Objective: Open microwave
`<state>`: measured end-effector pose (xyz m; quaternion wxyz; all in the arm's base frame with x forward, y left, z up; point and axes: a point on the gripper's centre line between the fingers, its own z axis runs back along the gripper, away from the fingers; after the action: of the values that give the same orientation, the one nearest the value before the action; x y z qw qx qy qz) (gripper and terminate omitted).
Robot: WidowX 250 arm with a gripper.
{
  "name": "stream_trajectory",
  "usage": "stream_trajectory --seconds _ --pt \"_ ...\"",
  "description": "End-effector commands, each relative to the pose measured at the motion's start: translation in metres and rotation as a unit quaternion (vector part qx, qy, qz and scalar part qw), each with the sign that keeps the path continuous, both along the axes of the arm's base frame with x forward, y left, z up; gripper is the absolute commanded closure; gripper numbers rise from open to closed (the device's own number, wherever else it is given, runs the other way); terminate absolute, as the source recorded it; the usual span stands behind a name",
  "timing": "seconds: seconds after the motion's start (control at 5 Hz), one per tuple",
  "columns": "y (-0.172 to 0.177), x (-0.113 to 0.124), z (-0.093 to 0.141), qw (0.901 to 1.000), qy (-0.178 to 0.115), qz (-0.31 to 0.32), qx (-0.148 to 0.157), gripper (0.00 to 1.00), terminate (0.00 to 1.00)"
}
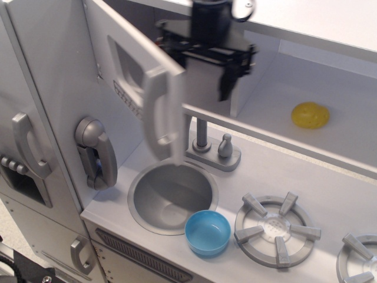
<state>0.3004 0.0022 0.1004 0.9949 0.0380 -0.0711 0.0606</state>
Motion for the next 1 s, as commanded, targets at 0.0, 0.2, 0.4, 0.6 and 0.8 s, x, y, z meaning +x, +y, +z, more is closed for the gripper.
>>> stream_trajectory --seconds 0.0,0.2,0.4,0.6,0.8 --pt "0.039 -0.040 0.024 0.9990 -0.037 -0.022 0.011 0.00 0.00" --pt "0.056 -0.047 0.029 0.9986 -0.046 -0.024 0.013 0.00 0.00" --pt "0.056 -0.047 0.039 0.9980 -0.055 -0.030 0.005 0.00 0.00" --pt "0.040 -0.041 0.062 0.9970 -0.067 -0.029 -0.023 0.00 0.00" --pt "0.036 -0.034 0.072 0.9981 -0.055 -0.026 -0.014 0.00 0.00"
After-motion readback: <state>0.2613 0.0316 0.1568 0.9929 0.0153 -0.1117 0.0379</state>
